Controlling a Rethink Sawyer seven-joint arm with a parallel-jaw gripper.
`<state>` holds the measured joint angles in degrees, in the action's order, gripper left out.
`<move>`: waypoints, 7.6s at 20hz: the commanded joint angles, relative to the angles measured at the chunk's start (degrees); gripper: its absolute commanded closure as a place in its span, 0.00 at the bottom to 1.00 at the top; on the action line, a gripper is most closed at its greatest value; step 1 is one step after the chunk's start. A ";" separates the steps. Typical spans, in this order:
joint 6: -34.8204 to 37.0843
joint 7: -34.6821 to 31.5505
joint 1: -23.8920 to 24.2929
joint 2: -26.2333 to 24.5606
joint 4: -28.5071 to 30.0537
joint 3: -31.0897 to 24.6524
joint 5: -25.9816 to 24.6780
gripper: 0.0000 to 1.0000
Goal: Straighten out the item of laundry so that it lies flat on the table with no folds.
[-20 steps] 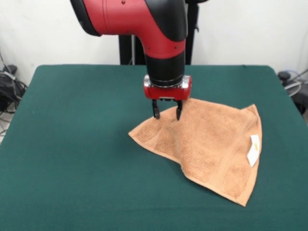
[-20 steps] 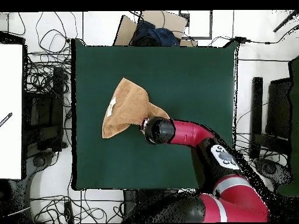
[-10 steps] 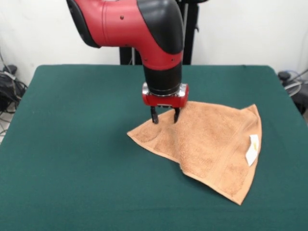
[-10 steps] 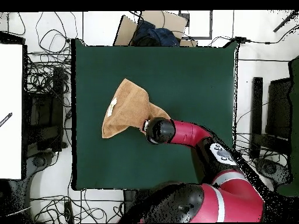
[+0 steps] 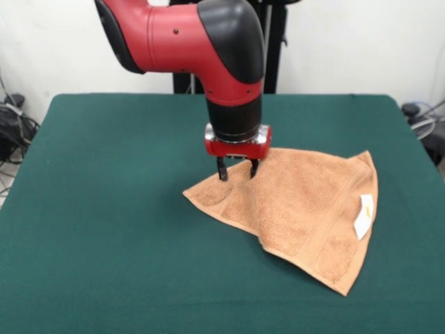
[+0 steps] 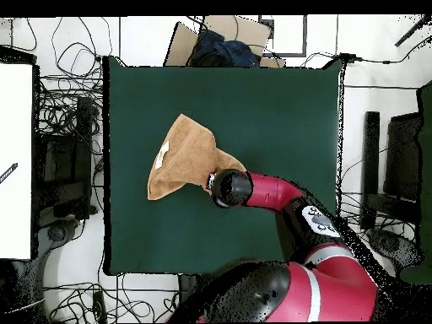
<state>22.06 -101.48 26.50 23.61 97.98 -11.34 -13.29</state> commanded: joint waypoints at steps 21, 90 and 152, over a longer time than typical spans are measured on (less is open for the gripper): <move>-5.21 -4.49 -3.12 -5.82 -2.76 1.65 -3.12 1.00; 16.92 14.72 9.00 6.10 -12.28 -14.45 -8.55 1.00; 11.64 2.62 12.04 13.41 2.96 -10.63 -11.07 0.00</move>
<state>38.00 -97.12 39.26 37.74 98.61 -22.54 -21.28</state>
